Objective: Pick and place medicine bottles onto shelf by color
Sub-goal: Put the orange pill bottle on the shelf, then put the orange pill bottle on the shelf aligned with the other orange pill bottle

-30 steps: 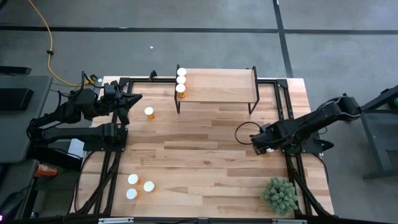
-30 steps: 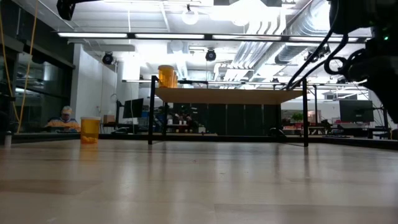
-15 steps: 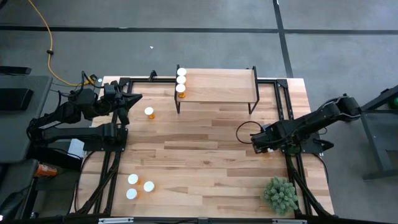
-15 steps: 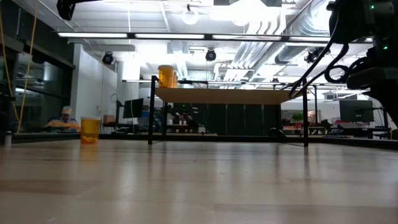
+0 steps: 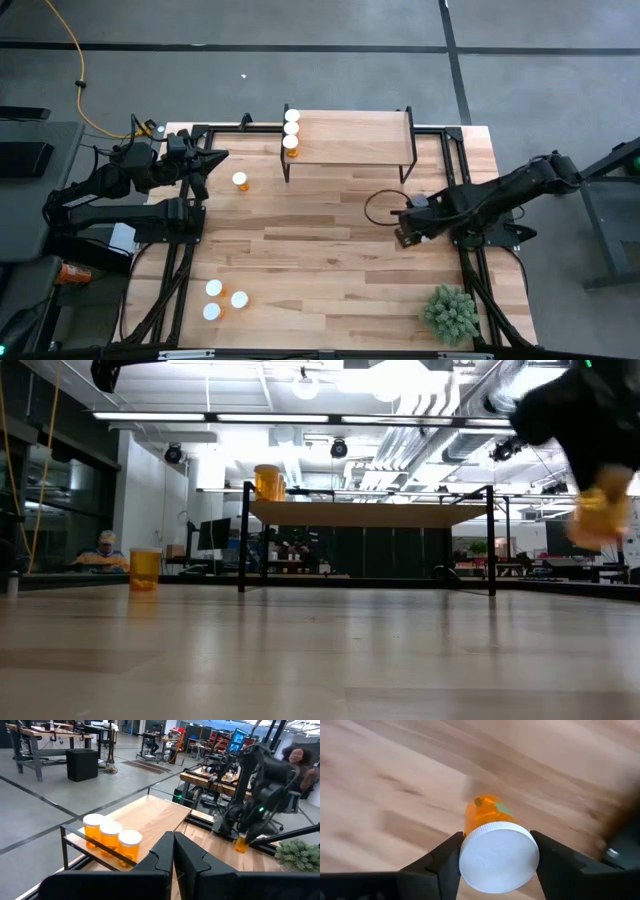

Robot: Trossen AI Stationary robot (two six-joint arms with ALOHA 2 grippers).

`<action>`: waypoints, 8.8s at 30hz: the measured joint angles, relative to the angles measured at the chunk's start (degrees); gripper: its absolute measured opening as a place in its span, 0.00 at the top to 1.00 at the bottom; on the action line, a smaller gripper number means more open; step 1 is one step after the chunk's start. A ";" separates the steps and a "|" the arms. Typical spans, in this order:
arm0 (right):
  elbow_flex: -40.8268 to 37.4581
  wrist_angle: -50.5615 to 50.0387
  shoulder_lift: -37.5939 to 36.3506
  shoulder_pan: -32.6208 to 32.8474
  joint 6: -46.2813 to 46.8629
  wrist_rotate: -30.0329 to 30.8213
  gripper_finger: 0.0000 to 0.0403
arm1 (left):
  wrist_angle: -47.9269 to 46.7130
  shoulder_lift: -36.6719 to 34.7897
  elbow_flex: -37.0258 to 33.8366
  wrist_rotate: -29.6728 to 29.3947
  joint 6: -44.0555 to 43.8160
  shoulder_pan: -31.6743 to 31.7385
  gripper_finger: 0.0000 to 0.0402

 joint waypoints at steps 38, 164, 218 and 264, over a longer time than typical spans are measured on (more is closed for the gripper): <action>59.57 -8.67 30.84 -26.26 -49.99 15.90 0.51 | 0.03 0.00 0.00 0.01 -1.51 -0.02 1.00; 59.57 27.01 50.24 -39.17 -69.69 14.23 0.51 | 20.12 16.55 0.04 3.20 -7.58 -6.78 1.00; 54.17 5.32 34.52 -34.06 -78.02 9.67 0.36 | 19.93 16.55 0.04 3.00 -2.89 -6.75 1.00; -0.12 64.15 -5.18 -8.35 -69.46 10.77 0.45 | 21.46 16.52 0.04 10.85 3.88 -6.75 1.00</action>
